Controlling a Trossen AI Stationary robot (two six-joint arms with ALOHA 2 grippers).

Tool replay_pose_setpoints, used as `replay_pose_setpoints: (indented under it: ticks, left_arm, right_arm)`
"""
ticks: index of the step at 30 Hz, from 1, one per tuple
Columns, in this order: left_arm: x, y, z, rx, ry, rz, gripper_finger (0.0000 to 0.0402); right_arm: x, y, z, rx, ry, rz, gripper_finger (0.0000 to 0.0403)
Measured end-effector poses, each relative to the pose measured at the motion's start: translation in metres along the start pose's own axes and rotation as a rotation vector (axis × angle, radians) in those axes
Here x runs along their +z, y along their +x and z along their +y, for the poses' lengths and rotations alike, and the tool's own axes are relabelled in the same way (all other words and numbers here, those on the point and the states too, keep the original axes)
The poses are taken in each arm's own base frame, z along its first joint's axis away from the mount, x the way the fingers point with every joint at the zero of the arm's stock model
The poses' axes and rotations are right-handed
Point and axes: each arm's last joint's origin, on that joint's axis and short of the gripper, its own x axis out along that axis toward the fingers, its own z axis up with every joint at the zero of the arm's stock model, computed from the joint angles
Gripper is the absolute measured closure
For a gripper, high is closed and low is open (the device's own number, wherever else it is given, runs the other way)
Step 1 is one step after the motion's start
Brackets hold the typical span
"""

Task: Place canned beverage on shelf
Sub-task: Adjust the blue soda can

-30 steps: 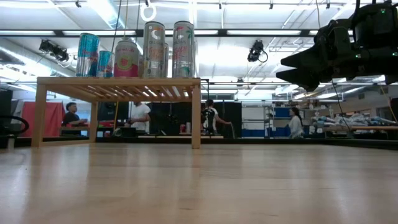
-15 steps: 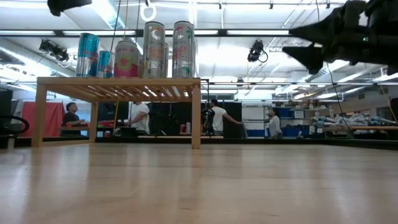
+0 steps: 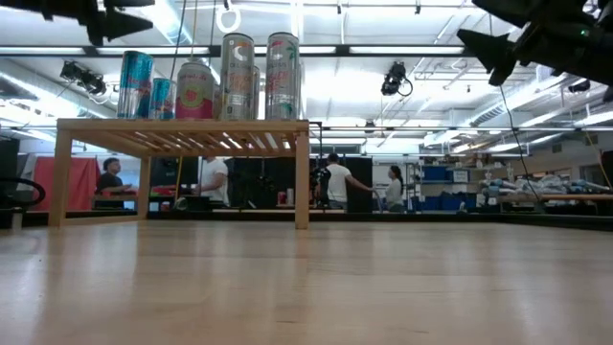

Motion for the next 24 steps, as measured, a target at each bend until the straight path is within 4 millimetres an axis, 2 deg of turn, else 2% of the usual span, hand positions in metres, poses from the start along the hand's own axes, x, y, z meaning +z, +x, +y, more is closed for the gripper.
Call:
replay_pose_setpoints:
  ticks: [6,11,15,24]
  left_arm:
    - [-0.036,0.002,0.009,0.117,0.025,-0.065,0.0088]
    - [-0.086,0.004,0.016,0.140,0.023,-0.069,0.0088]
    - [-0.111,0.005,0.019,0.128,0.003,-0.158,0.0088]
    - [-0.135,0.006,0.023,0.189,0.020,-0.043,0.0088]
  right_arm:
    - [0.007,-0.003,0.001,0.006,0.003,-0.050,0.0085]
    - [0.015,-0.007,0.001,0.012,0.006,-0.113,0.0085]
    - [0.019,-0.009,0.002,0.017,0.008,-0.150,0.0085]
    - [0.027,-0.014,0.002,0.023,0.011,-0.210,0.0085]
